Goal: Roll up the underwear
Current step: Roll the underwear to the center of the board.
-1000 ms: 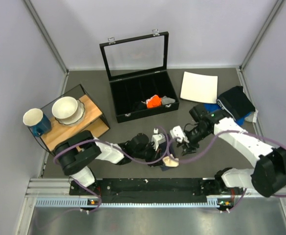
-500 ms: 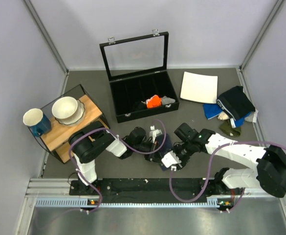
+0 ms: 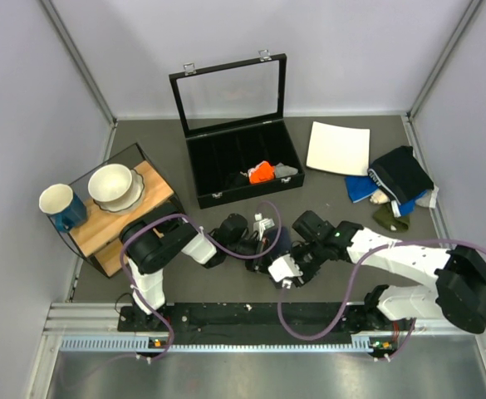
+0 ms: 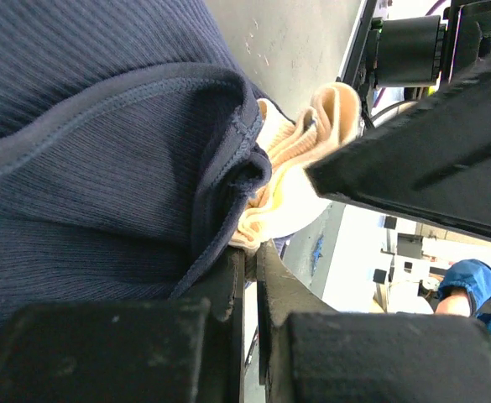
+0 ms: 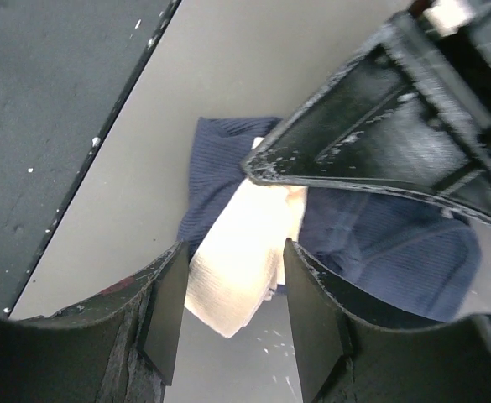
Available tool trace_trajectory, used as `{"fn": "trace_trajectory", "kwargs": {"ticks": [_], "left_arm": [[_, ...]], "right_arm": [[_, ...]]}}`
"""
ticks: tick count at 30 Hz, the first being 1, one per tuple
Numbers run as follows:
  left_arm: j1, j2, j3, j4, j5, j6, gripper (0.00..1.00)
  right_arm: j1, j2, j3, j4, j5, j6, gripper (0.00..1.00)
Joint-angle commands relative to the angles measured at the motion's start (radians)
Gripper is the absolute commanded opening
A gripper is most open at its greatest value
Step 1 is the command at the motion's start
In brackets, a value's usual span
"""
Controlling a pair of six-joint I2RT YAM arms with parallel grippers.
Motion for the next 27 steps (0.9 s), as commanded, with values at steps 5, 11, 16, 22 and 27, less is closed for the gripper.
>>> {"fn": "trace_trajectory", "kwargs": {"ticks": [5, 11, 16, 22, 27], "left_arm": [[0.031, 0.038, 0.015, -0.064, -0.079, 0.038, 0.0], [0.039, 0.037, 0.02, -0.071, -0.081, 0.036, 0.0], [0.042, 0.041, 0.02, -0.065, -0.081, 0.027, 0.0], [0.042, 0.046, 0.007, -0.027, -0.084, 0.002, 0.0], [0.046, 0.024, -0.011, 0.01, -0.099, -0.024, 0.02]], "right_arm": [[0.028, -0.086, 0.148, -0.143, -0.074, 0.06, 0.49], [0.068, -0.098, 0.07, -0.137, -0.037, 0.057, 0.49], [0.071, -0.088, 0.033, -0.085, -0.023, 0.076, 0.49], [0.086, -0.008, -0.025, 0.027, 0.047, 0.109, 0.49], [0.091, 0.079, -0.056, 0.159, 0.151, 0.125, 0.49]]}}
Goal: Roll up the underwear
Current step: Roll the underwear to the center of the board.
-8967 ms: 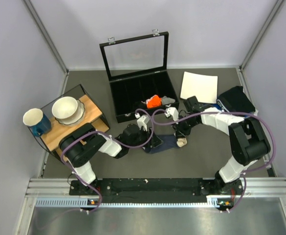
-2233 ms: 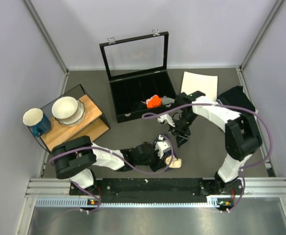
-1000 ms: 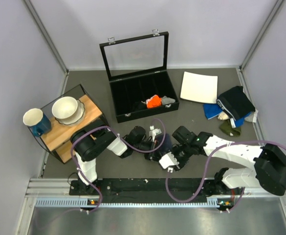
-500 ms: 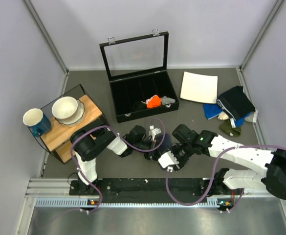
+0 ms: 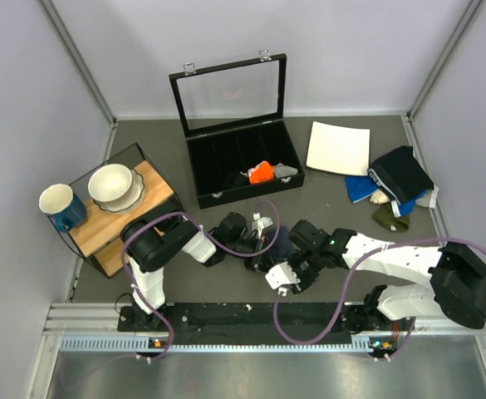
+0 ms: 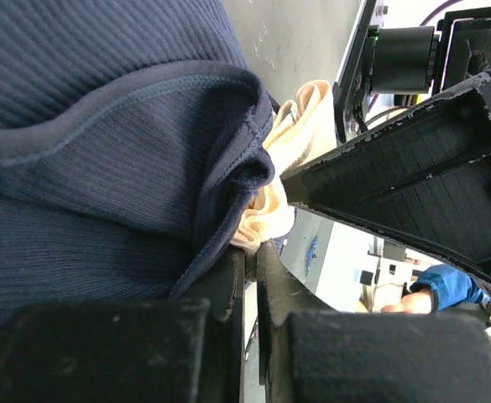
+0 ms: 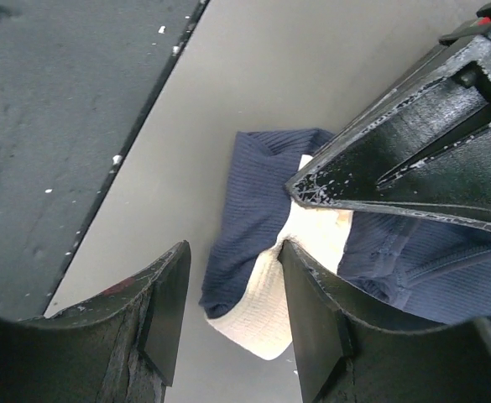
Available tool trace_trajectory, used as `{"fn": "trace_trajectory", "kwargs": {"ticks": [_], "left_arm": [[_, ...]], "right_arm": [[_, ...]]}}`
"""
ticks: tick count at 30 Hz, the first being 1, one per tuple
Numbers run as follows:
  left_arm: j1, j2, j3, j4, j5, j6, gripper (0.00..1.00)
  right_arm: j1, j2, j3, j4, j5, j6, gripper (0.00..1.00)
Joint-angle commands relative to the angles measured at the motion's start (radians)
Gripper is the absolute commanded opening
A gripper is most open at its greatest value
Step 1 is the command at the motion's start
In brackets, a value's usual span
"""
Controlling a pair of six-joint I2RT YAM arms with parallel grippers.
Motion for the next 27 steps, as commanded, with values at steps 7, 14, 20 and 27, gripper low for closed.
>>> {"fn": "trace_trajectory", "kwargs": {"ticks": [7, 14, 20, 27], "left_arm": [[0.032, -0.104, -0.054, 0.012, -0.159, 0.012, 0.28], [0.076, -0.378, -0.154, -0.064, -0.248, 0.105, 0.47], [0.109, -0.778, -0.308, -0.196, -0.425, 0.306, 0.47], [0.104, -1.243, -0.517, -0.142, -0.437, 0.527, 0.52]], "right_arm": [[0.019, 0.112, -0.015, 0.161, 0.143, 0.065, 0.49], [-0.007, 0.152, 0.019, 0.138, 0.126, 0.12, 0.32], [-0.079, 0.207, 0.1, -0.004, -0.036, 0.166, 0.19], [-0.199, 0.376, 0.26, -0.305, -0.365, 0.169, 0.12]]}}
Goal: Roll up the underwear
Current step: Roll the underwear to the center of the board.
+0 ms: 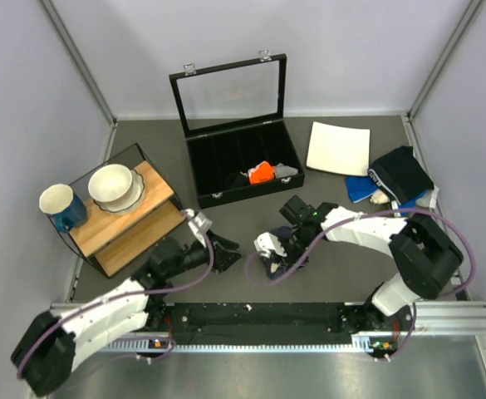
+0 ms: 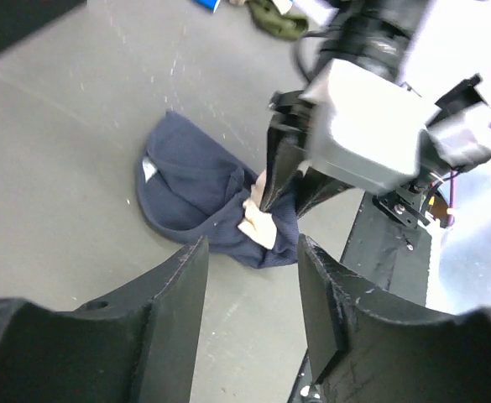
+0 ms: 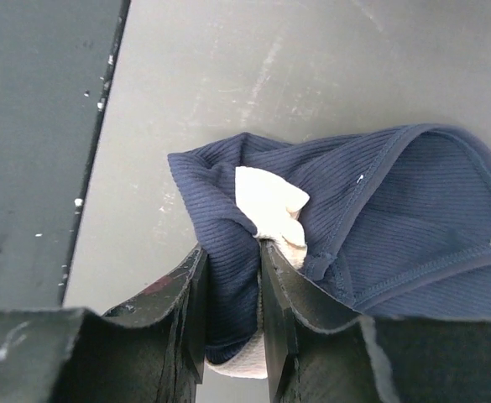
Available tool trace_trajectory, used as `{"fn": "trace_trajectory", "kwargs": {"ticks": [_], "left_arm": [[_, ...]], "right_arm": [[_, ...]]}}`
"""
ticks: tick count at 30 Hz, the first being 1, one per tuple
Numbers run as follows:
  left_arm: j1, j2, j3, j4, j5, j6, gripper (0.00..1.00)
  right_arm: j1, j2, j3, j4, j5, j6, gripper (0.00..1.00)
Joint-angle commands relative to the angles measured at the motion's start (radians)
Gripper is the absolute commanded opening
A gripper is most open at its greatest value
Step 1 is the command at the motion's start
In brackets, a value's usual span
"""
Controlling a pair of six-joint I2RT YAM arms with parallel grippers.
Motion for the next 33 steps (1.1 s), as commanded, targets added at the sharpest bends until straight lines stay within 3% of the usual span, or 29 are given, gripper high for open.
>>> {"fn": "trace_trajectory", "kwargs": {"ticks": [1, 4, 8, 14, 17, 22, 33], "left_arm": [[-0.003, -0.222, -0.101, 0.062, 0.003, 0.191, 0.53], [-0.028, -0.278, -0.161, 0.14, 0.052, 0.225, 0.54], [-0.124, -0.221, -0.138, 0.133, 0.063, 0.308, 0.54], [-0.352, 0.016, 0.027, -0.012, -0.077, 0.564, 0.56], [-0.394, 0.187, 0.177, -0.096, -0.103, 0.659, 0.57], [-0.425, 0.389, 0.324, -0.183, -0.123, 0.805, 0.59], [-0.434, 0.598, 0.449, -0.241, -0.08, 0.87, 0.59]], "right_arm": [[-0.071, 0.145, 0.084, -0.296, -0.248, 0.011, 0.12], [-0.114, 0.271, 0.174, -0.44, -0.367, -0.03, 0.11], [-0.166, 0.411, 0.294, -0.569, -0.419, -0.081, 0.09], [-0.26, 0.517, 0.391, -0.652, -0.485, -0.078, 0.1], [-0.27, 0.543, 0.388, -0.65, -0.465, -0.078, 0.1], [-0.272, 0.561, 0.388, -0.646, -0.448, -0.078, 0.1], [-0.27, 0.583, 0.4, -0.634, -0.45, -0.067, 0.11]]}}
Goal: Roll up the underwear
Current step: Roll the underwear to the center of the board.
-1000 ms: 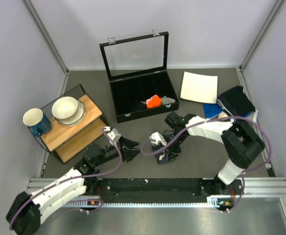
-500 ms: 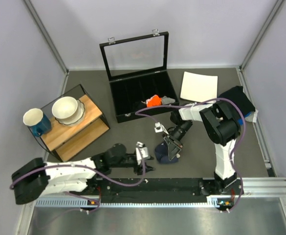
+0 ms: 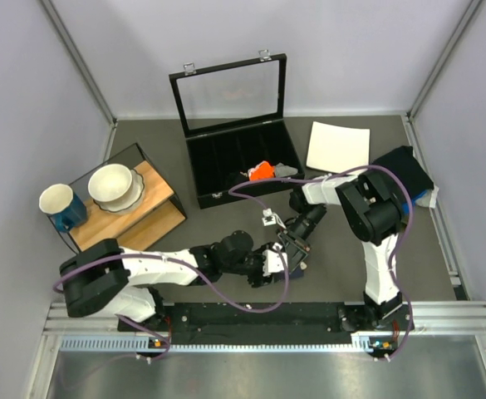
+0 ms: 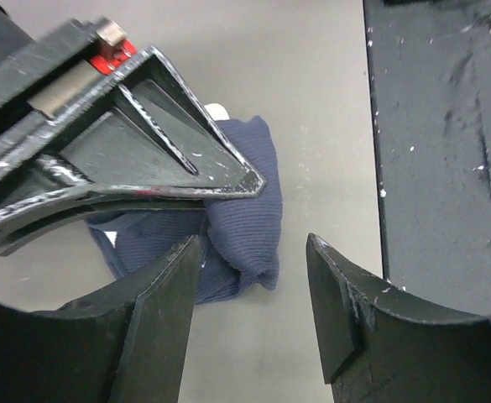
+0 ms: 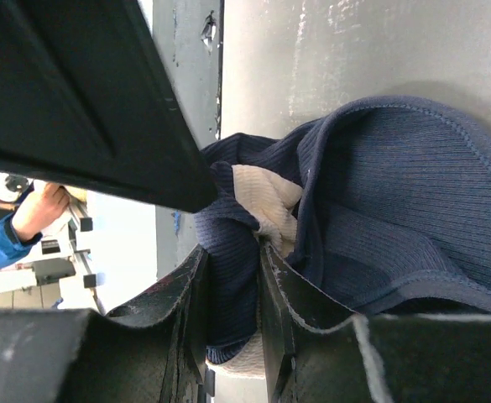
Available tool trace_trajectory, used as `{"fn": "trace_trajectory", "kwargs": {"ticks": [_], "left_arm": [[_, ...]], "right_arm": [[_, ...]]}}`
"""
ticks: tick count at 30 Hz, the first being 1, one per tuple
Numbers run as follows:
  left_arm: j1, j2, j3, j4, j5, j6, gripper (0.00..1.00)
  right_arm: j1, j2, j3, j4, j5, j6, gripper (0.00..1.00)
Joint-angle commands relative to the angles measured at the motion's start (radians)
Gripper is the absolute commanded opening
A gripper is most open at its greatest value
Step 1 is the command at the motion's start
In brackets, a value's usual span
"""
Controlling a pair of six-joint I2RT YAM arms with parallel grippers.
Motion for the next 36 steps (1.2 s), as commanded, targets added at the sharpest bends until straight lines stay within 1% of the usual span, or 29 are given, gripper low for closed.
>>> {"fn": "trace_trajectory", "kwargs": {"ticks": [1, 7, 9, 11, 12, 13, 14, 15, 19, 20, 21, 24, 27, 29, 30, 31, 32, 33, 34, 35, 36], "left_arm": [[-0.008, 0.062, 0.058, -0.036, 0.005, 0.068, 0.6], [-0.008, 0.133, 0.114, -0.061, -0.026, 0.095, 0.6], [-0.008, 0.156, 0.129, -0.067, -0.026, 0.098, 0.58], [-0.007, 0.172, 0.144, -0.081, -0.013, 0.093, 0.54], [-0.007, 0.177, 0.149, -0.088, -0.007, 0.092, 0.4], [-0.005, 0.185, 0.155, -0.101, 0.012, 0.086, 0.3], [-0.004, 0.2, 0.173, -0.121, 0.023, 0.084, 0.16], [-0.001, 0.209, 0.183, -0.153, 0.031, 0.078, 0.0], [0.016, 0.231, 0.183, -0.182, 0.077, 0.029, 0.0], [0.019, 0.235, 0.18, -0.184, 0.088, 0.02, 0.0], [0.027, 0.24, 0.178, -0.185, 0.1, 0.0, 0.0], [0.068, 0.266, 0.175, -0.194, 0.158, -0.037, 0.0], [0.108, 0.304, 0.186, -0.2, 0.22, -0.074, 0.0], [0.129, 0.335, 0.197, -0.202, 0.264, -0.097, 0.0], [0.158, 0.346, 0.198, -0.197, 0.286, -0.123, 0.0], [0.175, 0.369, 0.2, -0.187, 0.304, -0.141, 0.0], [0.194, 0.381, 0.201, -0.182, 0.327, -0.161, 0.0], [0.232, 0.398, 0.209, -0.179, 0.382, -0.196, 0.0], [0.251, 0.43, 0.216, -0.181, 0.405, -0.218, 0.0], [0.269, 0.449, 0.227, -0.196, 0.424, -0.24, 0.0], [0.3, 0.468, 0.239, -0.208, 0.471, -0.273, 0.0]], "right_arm": [[0.0, 0.015, 0.022, -0.001, -0.004, -0.013, 0.12], [-0.002, 0.013, 0.019, 0.009, -0.001, -0.002, 0.13], [-0.002, 0.012, 0.017, 0.011, -0.001, 0.0, 0.14], [0.0, 0.007, 0.016, 0.014, -0.002, 0.0, 0.15], [0.0, 0.005, 0.014, 0.014, -0.002, 0.0, 0.15], [-0.002, 0.004, 0.013, 0.014, -0.001, 0.0, 0.16], [-0.002, -0.002, 0.011, 0.017, -0.001, -0.002, 0.17], [-0.003, -0.008, 0.011, 0.018, 0.007, -0.002, 0.17], [-0.04, -0.074, 0.014, 0.046, 0.024, 0.015, 0.25], [-0.054, -0.094, 0.013, 0.083, 0.031, 0.042, 0.27], [-0.069, -0.146, 0.007, 0.103, 0.06, 0.056, 0.31], [-0.129, -0.252, -0.018, 0.182, 0.125, 0.104, 0.37], [-0.189, -0.329, -0.042, 0.239, 0.172, 0.131, 0.4], [-0.232, -0.413, -0.058, 0.262, 0.191, 0.139, 0.41], [-0.243, -0.448, -0.079, 0.279, 0.208, 0.133, 0.41], [-0.253, -0.517, -0.092, 0.282, 0.209, 0.119, 0.41], [-0.27, -0.563, -0.105, 0.288, 0.208, 0.083, 0.41], [-0.273, -0.605, -0.145, 0.292, 0.208, 0.058, 0.41], [-0.275, -0.649, -0.17, 0.301, 0.205, 0.028, 0.41], [-0.275, -0.754, -0.196, 0.31, 0.194, -0.041, 0.41], [-0.273, -0.803, -0.26, 0.322, 0.164, -0.071, 0.42]]}}
